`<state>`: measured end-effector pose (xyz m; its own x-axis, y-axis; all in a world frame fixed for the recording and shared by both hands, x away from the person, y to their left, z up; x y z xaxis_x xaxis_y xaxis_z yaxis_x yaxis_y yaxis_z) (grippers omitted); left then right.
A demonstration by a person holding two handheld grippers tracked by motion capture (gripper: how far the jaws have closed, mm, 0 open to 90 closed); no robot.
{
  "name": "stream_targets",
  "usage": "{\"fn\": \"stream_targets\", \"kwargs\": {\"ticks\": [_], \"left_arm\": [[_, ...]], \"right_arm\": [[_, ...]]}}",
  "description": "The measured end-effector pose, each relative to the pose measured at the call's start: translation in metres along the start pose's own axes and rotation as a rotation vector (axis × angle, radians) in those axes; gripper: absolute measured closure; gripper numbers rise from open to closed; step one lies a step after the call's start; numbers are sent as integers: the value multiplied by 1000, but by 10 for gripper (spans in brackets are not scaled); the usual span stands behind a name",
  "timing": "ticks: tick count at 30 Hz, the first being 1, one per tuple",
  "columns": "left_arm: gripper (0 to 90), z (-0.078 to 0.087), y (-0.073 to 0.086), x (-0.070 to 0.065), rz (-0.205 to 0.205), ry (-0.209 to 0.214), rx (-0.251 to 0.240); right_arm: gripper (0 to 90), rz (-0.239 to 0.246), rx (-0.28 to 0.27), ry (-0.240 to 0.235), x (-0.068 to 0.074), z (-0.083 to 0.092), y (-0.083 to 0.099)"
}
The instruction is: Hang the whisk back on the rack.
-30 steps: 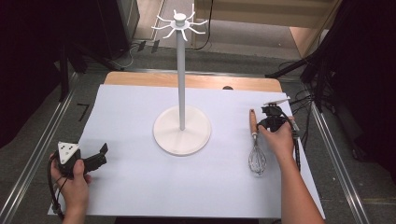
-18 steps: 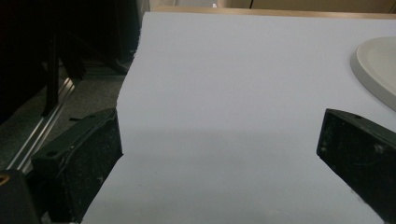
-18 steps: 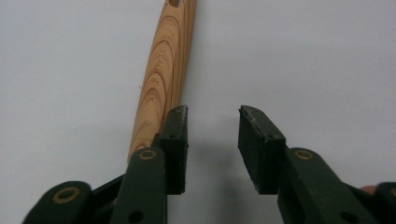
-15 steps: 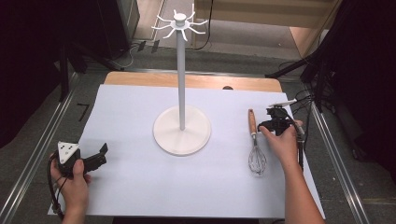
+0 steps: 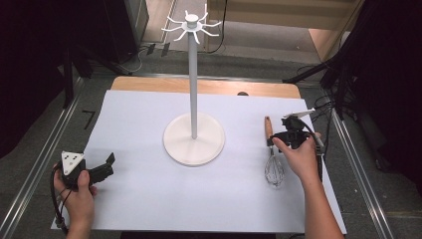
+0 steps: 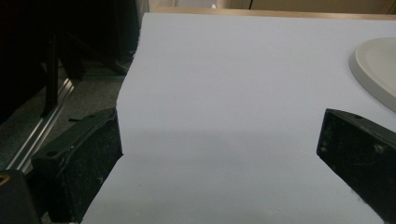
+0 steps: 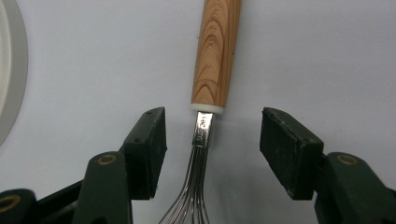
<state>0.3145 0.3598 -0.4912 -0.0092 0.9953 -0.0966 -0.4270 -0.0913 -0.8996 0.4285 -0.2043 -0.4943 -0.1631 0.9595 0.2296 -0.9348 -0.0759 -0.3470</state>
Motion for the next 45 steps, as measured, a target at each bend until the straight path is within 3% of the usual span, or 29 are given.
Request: {"fn": "stream_targets", "kwargs": {"ticks": [7,12,15,23,27,32,40,45], "left_arm": [[6,-1,0,0,3,-1,3],[6,-1,0,0,1,-4,5],[6,-1,0,0,1,-1,10],[6,-1,0,0,2,-7,7],[6,-1,0,0,1,-5,10],[6,-1,0,0,2,-7,8],[6,-1,0,0,1,-7,8],[6,-1,0,0,1,-7,9]], "right_arm": [[430,-1,41,9,7,1,7],[496,-1,93,7,10,1,12],[583,-1,109,14,11,0,14],[631,0,143,27,16,-5,16],[677,3,175,59,16,-10,19],[714,0,187,74,16,-13,20],[809,23,199,138,18,-18,20],[822,43,186,142,18,-18,20]]}}
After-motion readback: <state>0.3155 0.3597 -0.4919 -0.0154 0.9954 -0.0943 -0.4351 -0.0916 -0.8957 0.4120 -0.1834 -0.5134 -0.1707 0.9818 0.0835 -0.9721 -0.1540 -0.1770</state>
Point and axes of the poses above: each handheld gripper's, and its own axes: z roughly backward along the jaws, y roughly out of its underside, x roughly to its left, the point moved 7 cm from there along -z, roughly forward along the jaws, and after that the axes turned 5 degrees about z, right-handed, at the moved point
